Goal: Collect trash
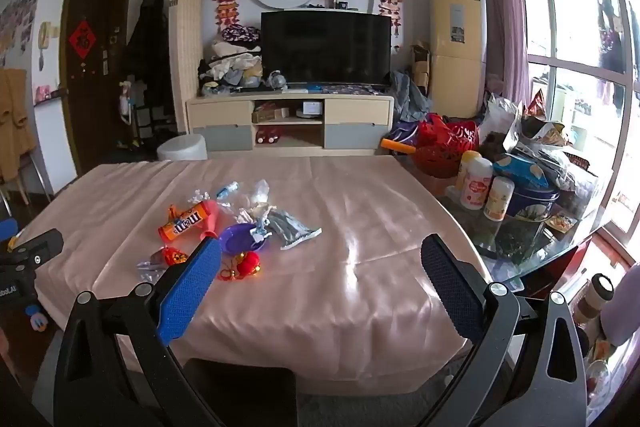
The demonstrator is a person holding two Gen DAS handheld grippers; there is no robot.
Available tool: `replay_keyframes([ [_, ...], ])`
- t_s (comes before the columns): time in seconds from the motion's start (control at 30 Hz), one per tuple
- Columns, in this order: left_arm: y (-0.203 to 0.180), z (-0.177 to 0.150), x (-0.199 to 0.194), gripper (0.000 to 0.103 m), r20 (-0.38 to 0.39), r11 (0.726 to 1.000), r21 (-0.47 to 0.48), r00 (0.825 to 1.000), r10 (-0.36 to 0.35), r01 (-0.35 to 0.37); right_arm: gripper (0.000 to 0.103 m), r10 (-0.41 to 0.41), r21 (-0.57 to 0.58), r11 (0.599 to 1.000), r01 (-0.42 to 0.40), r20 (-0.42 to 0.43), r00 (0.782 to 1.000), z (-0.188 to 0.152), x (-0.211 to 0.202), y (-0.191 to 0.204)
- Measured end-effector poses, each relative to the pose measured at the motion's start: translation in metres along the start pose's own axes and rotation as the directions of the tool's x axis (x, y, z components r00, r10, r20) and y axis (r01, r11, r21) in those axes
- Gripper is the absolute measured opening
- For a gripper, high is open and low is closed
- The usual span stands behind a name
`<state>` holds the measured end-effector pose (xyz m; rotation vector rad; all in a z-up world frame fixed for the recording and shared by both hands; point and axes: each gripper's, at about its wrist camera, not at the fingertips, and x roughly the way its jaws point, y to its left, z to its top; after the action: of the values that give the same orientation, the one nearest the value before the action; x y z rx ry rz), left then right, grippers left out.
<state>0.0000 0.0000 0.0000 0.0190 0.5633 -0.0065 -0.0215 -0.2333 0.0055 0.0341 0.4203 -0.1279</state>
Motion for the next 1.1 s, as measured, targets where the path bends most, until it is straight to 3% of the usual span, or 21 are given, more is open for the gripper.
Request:
replay_keyframes([
  [1.1,-0.005,0.013,-0.011,0.095,0.016,1.000,0.020,1.000,-0.007,0.007,0.100,0.002,-0.004,1.000,-0.002,0.008,1.000,0.005,-0.004,0.004],
])
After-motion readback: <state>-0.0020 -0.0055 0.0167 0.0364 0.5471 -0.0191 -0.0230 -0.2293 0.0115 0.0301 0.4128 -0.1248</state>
